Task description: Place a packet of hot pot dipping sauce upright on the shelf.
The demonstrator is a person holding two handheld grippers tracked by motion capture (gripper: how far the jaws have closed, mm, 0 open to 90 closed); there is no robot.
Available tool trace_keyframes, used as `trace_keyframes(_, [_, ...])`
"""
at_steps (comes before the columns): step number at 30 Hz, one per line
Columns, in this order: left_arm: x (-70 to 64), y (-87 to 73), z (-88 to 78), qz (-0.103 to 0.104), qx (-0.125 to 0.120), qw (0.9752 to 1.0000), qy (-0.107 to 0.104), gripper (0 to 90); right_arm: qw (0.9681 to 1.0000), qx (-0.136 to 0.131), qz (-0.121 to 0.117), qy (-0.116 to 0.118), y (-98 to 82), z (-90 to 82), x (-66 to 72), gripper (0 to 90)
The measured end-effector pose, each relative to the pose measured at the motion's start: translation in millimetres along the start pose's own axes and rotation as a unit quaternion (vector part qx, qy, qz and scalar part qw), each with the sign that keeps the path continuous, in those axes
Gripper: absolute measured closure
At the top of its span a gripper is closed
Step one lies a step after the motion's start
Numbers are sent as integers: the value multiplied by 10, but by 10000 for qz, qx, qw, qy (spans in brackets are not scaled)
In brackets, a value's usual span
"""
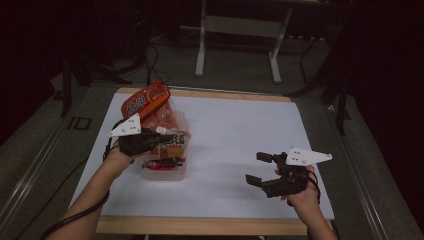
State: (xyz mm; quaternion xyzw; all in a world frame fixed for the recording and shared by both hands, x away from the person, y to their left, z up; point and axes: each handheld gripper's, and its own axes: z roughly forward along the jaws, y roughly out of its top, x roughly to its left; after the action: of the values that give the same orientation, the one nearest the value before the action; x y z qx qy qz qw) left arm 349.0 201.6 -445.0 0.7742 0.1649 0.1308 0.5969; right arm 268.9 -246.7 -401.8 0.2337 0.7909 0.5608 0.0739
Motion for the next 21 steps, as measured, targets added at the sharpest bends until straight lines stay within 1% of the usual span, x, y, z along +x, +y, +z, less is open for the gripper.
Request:
trace_keyframes(1, [2,-28,-2,-89,-1,10000,-5,871,10000,-2,4,3,1,0,0,152])
trace_keyframes(2, [2,-28,-2,-89,-1,10000,-5,868,10000,-2,4,3,1,0,0,152])
trace_keyframes(3, [5,-73,-6,-173,8,9998,-25,866,10000,-4,1,9,3,0,0,151])
trace_keyframes(4, [5,-73,-6,-173,8,9998,-25,864,10000,-4,1,9,3,0,0,151])
trace_keyframes(6, [1,-129,-10,-257,5,9997,-55,852,10000,1,-1,10,3,2,0,152])
trace_keyframes(8, [-4,-168,3,-299,101,9995,-93,833,10000,2,-3,8,2,8,-2,152])
trace_keyframes(9, [-4,-168,3,-299,101,9995,-93,814,10000,2,-3,8,2,8,-2,152])
trace_keyframes(10, [-28,-208,35,-246,279,9993,-89,805,10000,13,4,6,0,12,-1,151])
trace_keyframes(11, [-28,-208,35,-246,279,9993,-89,805,10000,13,4,6,0,12,-1,151])
trace_keyframes(12, [-40,-229,52,-265,316,9991,-136,805,10000,10,-1,8,-1,14,-2,152])
trace_keyframes(14, [-46,-228,42,-319,209,9992,-132,773,10000,21,-8,8,-3,15,-1,152])
trace_keyframes(15, [-45,-219,34,-324,184,9992,-114,734,10000,26,-3,8,-4,14,0,151])
trace_keyframes(16, [-48,-182,25,-377,217,9990,-108,655,10000,29,0,1,-6,13,-5,151])
trace_keyframes(17, [-48,-182,25,-377,217,9990,-108,623,10000,29,0,1,-6,13,-5,151])
trace_keyframes(19, [-71,-113,15,-259,246,9993,-58,606,10000,22,13,2,-6,10,-7,152])
trace_keyframes(21, [-80,-60,5,-240,226,9995,-23,559,10000,14,9,1,-5,6,-6,152])
